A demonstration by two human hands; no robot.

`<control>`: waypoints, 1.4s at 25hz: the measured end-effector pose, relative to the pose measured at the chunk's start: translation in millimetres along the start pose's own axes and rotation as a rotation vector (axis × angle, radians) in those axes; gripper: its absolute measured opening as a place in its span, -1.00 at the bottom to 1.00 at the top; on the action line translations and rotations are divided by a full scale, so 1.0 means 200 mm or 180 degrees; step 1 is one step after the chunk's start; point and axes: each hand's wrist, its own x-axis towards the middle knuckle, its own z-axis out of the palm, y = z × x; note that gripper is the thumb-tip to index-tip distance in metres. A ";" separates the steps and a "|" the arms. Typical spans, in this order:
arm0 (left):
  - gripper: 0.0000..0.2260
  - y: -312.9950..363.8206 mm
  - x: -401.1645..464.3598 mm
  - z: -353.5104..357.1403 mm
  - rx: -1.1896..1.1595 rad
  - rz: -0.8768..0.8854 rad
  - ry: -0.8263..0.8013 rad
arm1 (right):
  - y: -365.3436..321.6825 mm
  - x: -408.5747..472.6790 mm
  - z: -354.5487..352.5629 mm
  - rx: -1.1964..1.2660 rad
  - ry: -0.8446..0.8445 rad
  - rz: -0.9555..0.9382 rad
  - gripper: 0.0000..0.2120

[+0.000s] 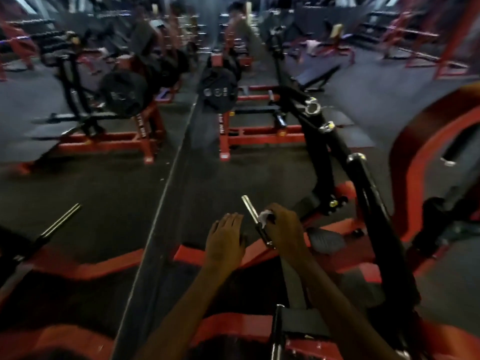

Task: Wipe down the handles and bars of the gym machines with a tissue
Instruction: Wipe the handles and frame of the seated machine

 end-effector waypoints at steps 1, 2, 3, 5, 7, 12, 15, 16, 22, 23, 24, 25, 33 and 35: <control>-0.53 0.00 0.07 0.03 -0.0102 0.0194 0.0009 | 0.02 0.02 0.00 -0.0031 0.0093 0.0201 -0.92; -0.54 -0.01 0.14 0.05 -0.0213 0.0408 0.0016 | 0.03 0.04 -0.01 -0.0078 0.0223 0.0349 -0.88; -0.55 -0.02 0.21 0.07 -0.0346 0.0633 0.0039 | 0.05 0.06 0.00 -0.0181 0.0370 0.0483 -0.84; -0.56 -0.04 0.35 0.11 -0.0517 0.1078 -0.0039 | 0.06 0.09 -0.01 -0.0321 0.0685 0.0742 -0.90; -0.56 -0.05 0.48 0.13 -0.0618 0.1537 -0.0007 | 0.02 0.10 -0.03 -0.0350 0.1019 0.0957 -0.89; -0.57 0.18 0.74 0.09 -0.1740 0.2282 0.0025 | -0.24 0.14 -0.23 -0.0588 0.2375 0.0716 -0.73; -0.59 0.47 0.81 0.01 -0.2252 0.2913 0.0139 | -0.39 0.07 -0.46 -0.1221 0.3144 0.0402 -0.75; -0.61 0.55 0.82 -0.01 -0.2372 0.3170 0.0193 | -0.40 0.06 -0.53 -0.1442 0.3284 0.0375 -0.77; -0.58 0.93 0.85 -0.05 -0.2549 0.4340 -0.0173 | -0.29 -0.14 -0.60 -0.2598 0.1905 0.0990 -0.79; -0.57 0.95 0.83 -0.03 -0.2434 0.4545 -0.0160 | -0.30 -0.22 -0.57 -0.2646 0.2012 0.0795 -0.77; -0.57 0.95 0.81 -0.01 -0.2340 0.4662 -0.0108 | -0.30 -0.32 -0.53 -0.2517 0.2226 0.0662 -0.76; -0.58 0.95 0.80 0.02 -0.2296 0.4684 -0.0034 | -0.30 -0.42 -0.49 -0.2253 0.2598 0.0743 -0.75; -0.54 0.95 0.79 0.12 -0.2639 0.4687 0.0420 | -0.27 -0.24 -0.41 -0.2840 0.3408 0.0912 -0.75; -0.58 0.95 0.82 0.15 -0.2673 0.4840 0.0422 | -0.22 -0.20 -0.37 -0.2865 0.3088 0.0877 -0.74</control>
